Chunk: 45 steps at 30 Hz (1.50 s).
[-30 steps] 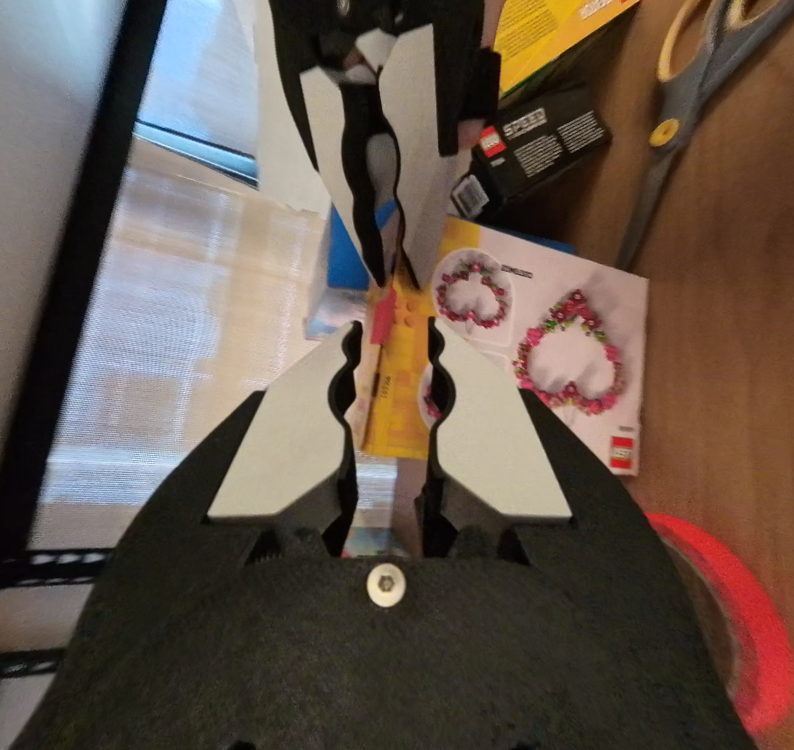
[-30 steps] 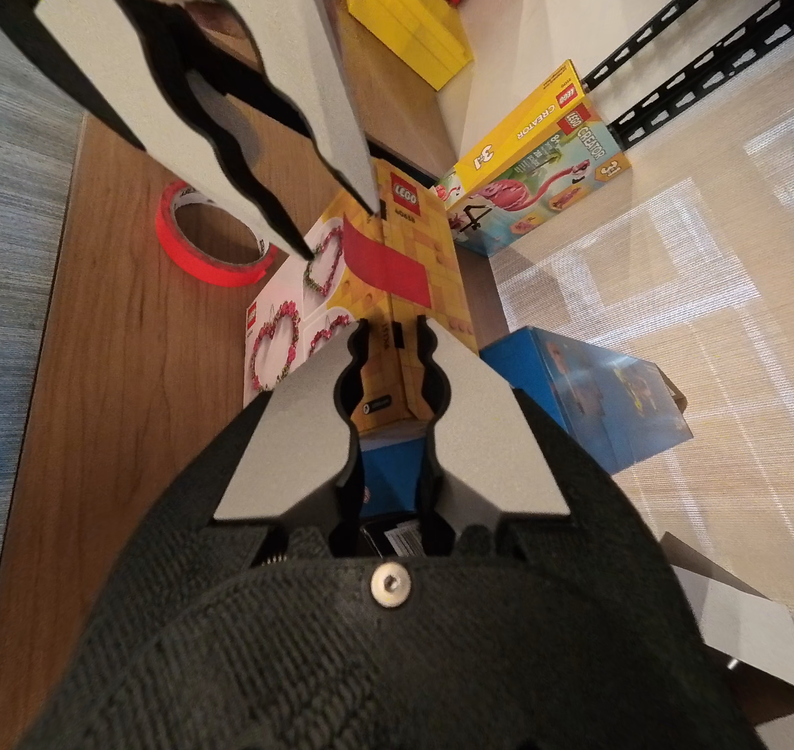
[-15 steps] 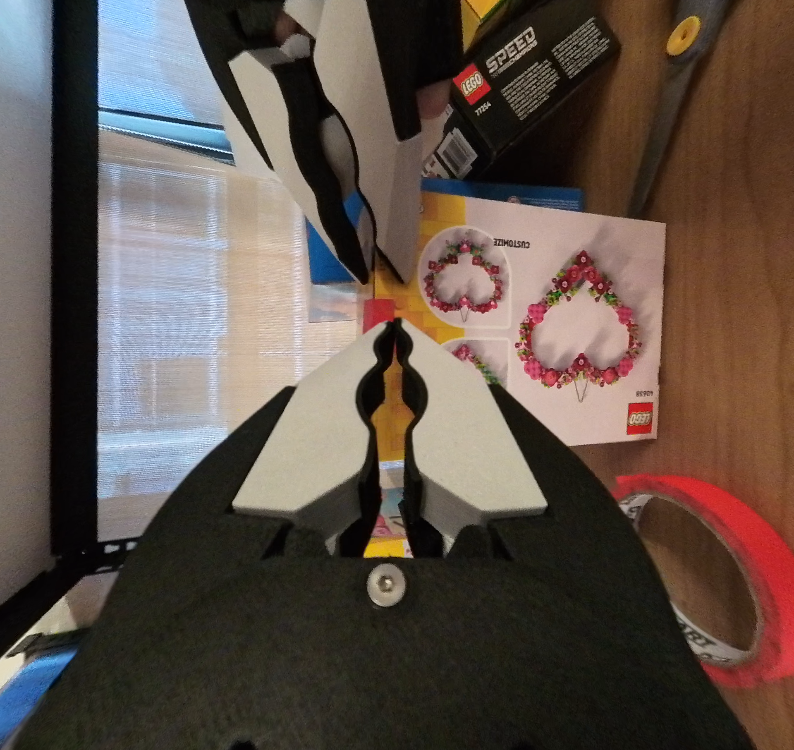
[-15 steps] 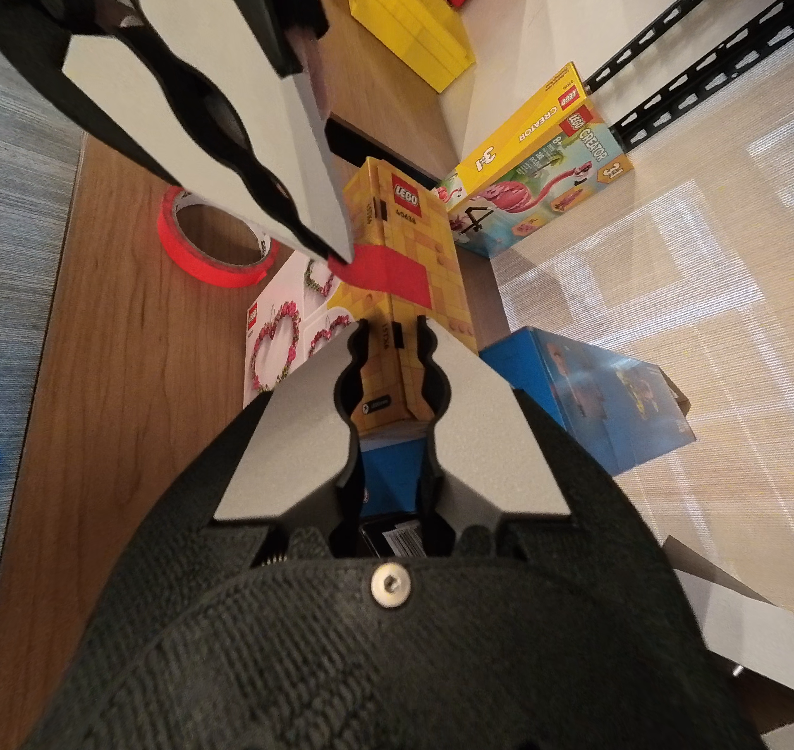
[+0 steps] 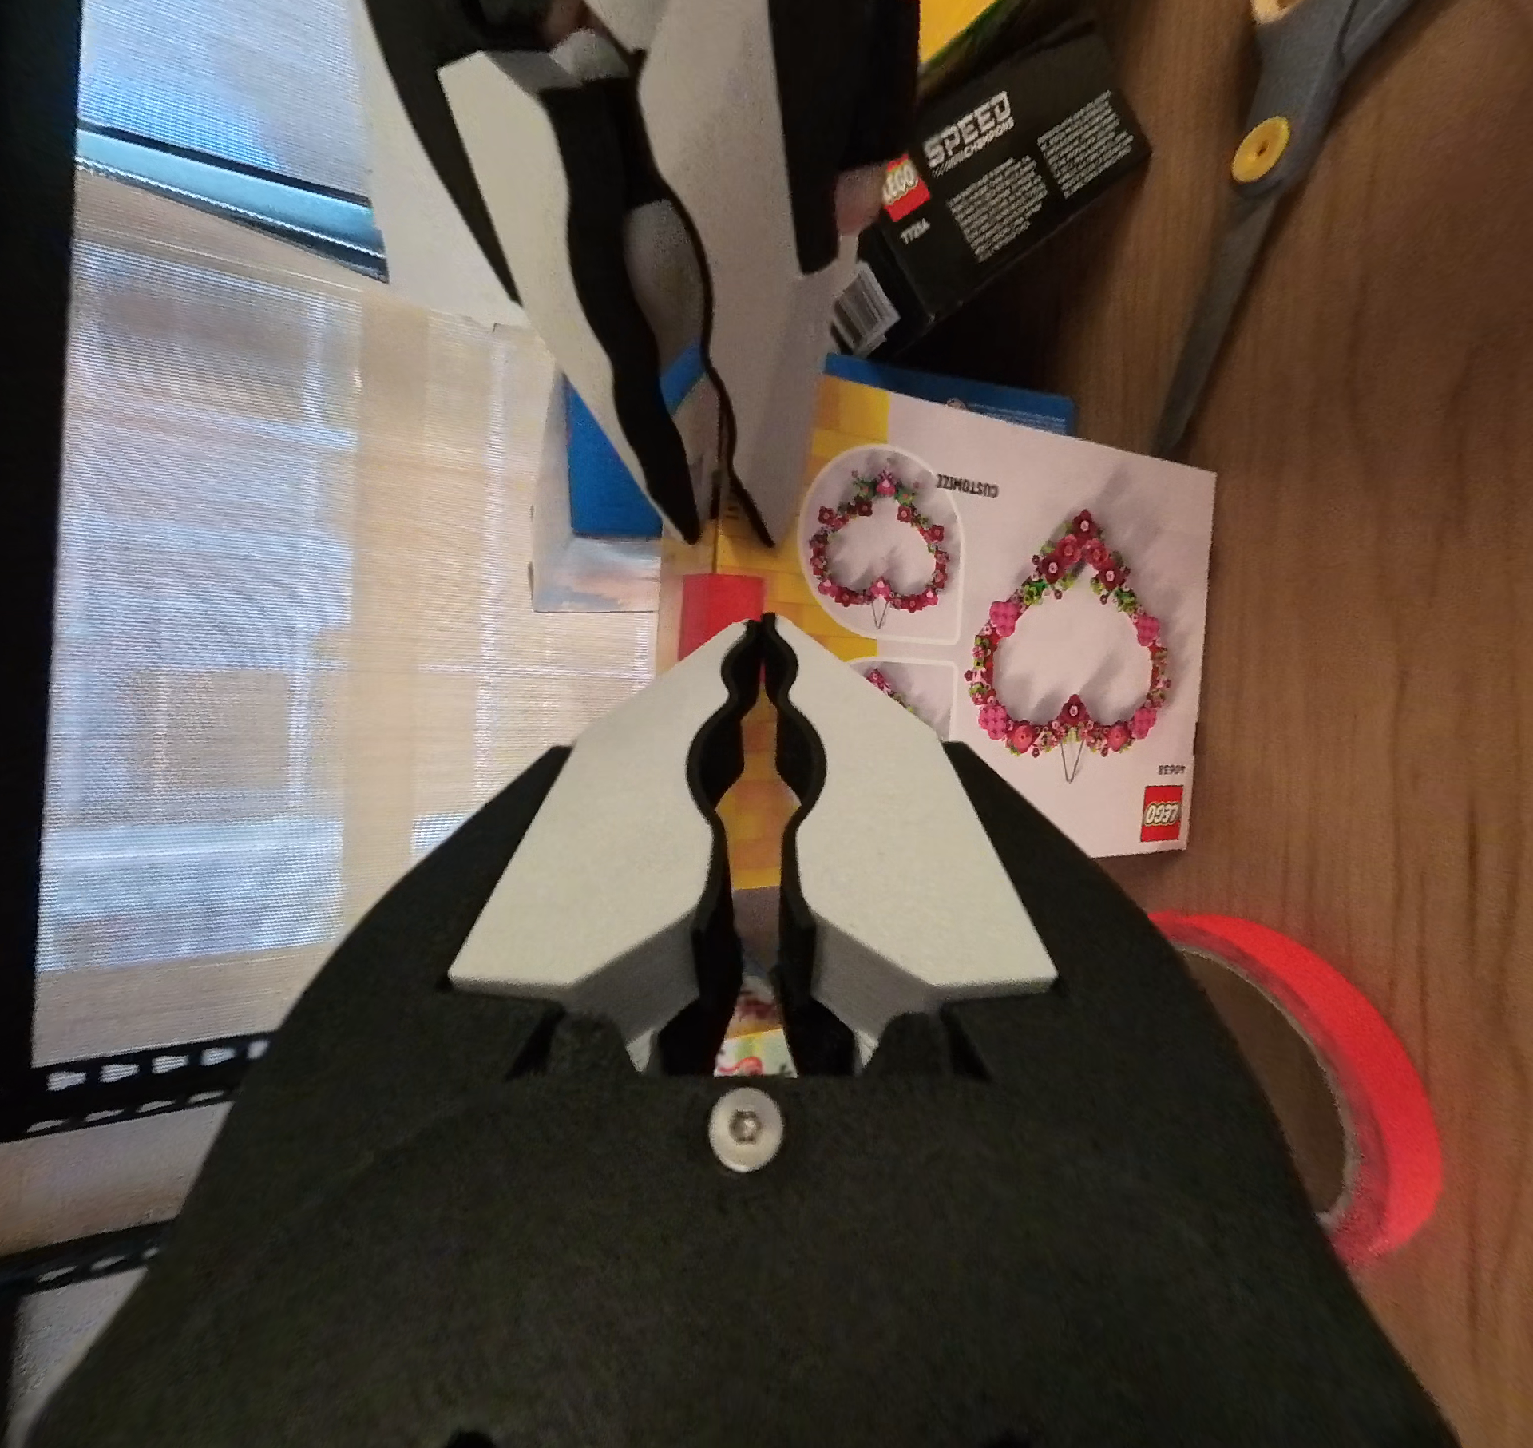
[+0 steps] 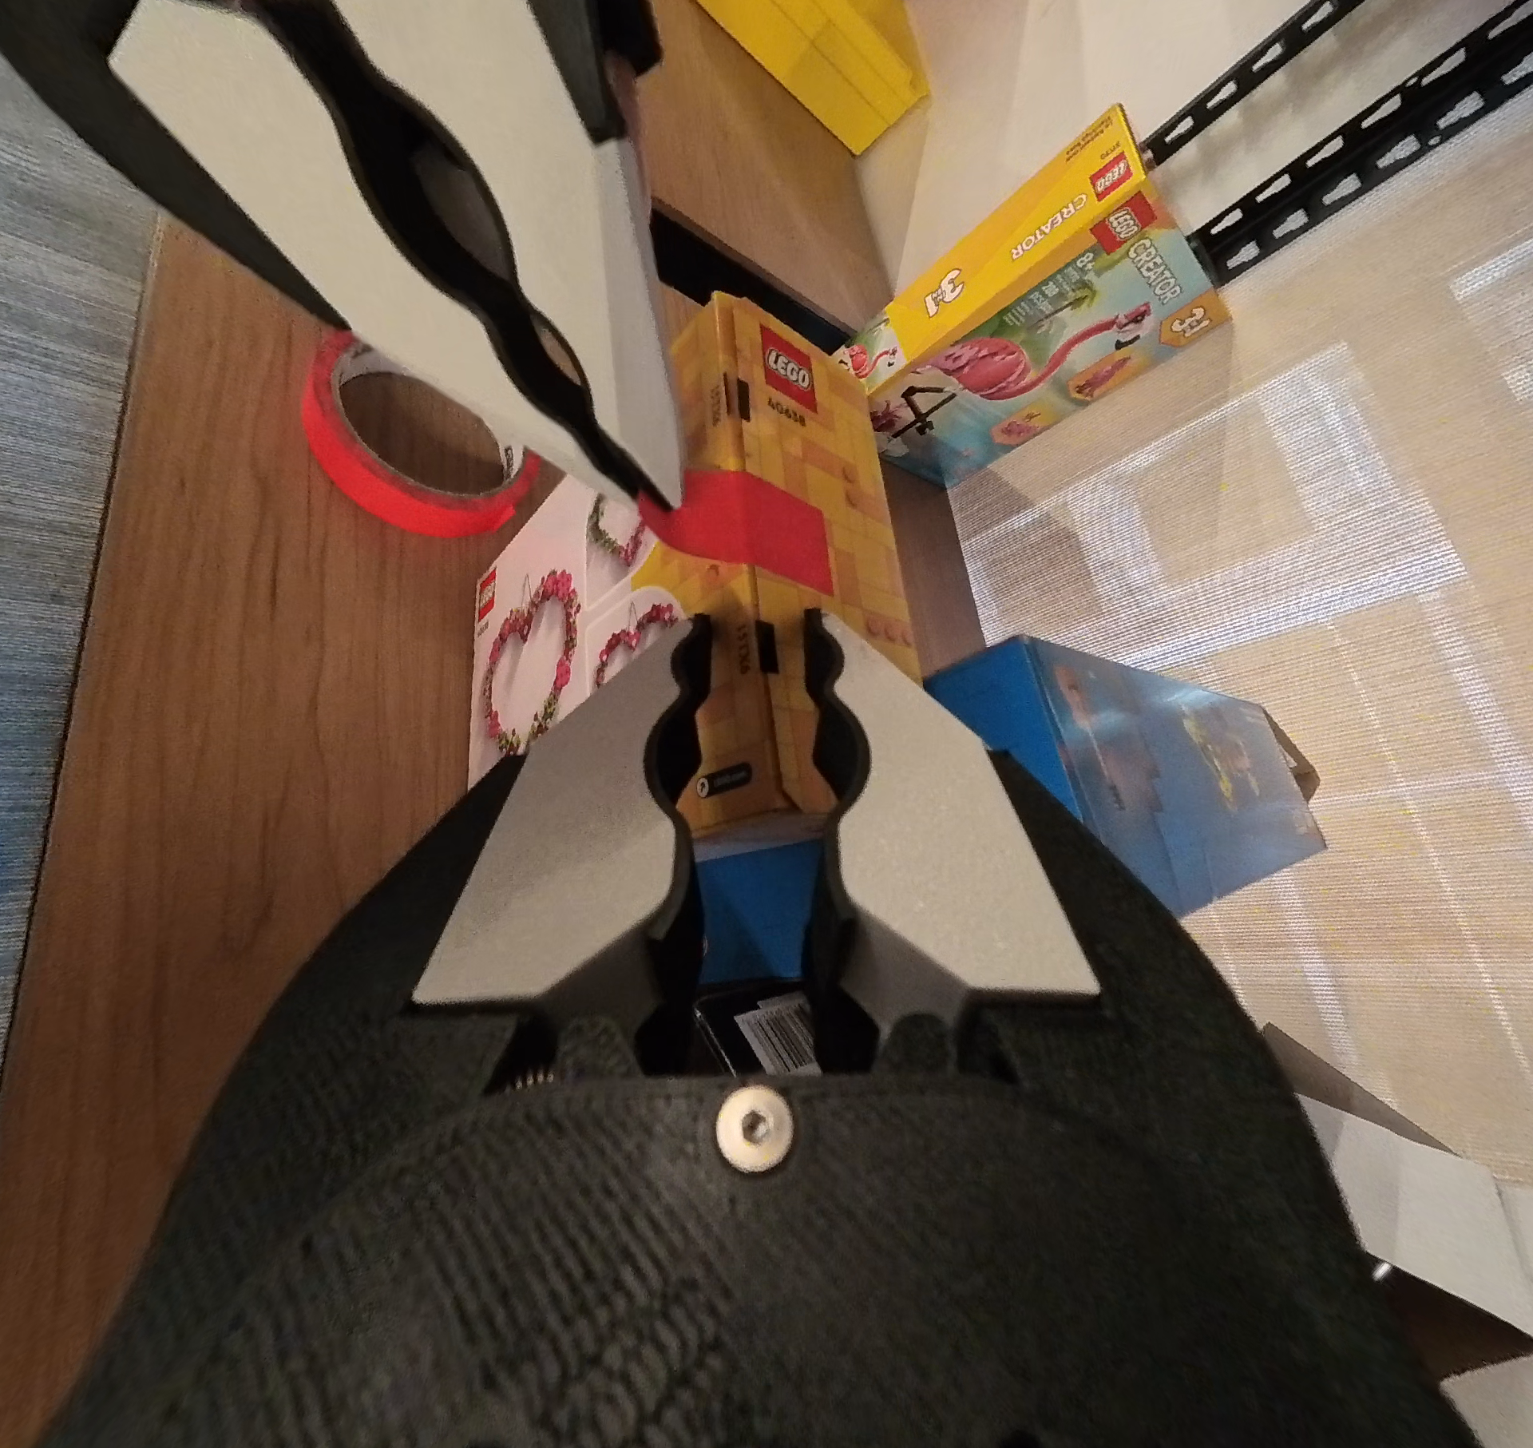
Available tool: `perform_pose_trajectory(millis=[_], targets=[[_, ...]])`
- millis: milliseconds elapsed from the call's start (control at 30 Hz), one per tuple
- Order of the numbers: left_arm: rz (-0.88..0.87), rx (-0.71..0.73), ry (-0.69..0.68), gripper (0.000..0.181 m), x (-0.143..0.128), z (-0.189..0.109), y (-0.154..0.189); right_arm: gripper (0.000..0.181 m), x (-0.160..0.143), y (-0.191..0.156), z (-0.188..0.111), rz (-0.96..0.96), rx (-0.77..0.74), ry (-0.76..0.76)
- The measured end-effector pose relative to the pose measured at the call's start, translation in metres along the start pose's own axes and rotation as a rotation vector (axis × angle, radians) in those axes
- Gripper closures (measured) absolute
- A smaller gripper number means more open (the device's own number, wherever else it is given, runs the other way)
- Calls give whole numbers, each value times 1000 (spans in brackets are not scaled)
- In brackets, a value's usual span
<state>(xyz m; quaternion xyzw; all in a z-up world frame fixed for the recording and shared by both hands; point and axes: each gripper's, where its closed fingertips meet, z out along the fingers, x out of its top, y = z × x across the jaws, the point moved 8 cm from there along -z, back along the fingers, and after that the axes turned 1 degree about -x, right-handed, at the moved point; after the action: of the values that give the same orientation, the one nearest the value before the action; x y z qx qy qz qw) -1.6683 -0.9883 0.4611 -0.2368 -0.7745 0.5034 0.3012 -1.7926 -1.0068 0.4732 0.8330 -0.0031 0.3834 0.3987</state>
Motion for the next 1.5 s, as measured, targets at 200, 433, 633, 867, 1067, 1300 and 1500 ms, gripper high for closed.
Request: perform_pose_trajectory(millis=[200,433,633,867,1067,1300,1500], targets=[[-83,-79,9,181,3,-5,-8,159,2,-1,-1,2,3,-19],[-135,-163,-14,181,7,-8,-22,159,3,-1,-1,18,10,-22],[-130,-176,-45,181,9,-8,-22,159,3,0,-1,28,16,-23],[-145,-262,-78,181,13,-7,-40,160,4,2,-1,35,34,-37],[-188,-336,-94,181,14,-3,-48,160,1,4,-1,69,41,-17],[-151,-313,-126,181,15,-5,-36,160,3,3,-1,50,40,-28],[-124,-290,-148,181,14,-3,-27,160,4,3,-1,33,40,-44]])
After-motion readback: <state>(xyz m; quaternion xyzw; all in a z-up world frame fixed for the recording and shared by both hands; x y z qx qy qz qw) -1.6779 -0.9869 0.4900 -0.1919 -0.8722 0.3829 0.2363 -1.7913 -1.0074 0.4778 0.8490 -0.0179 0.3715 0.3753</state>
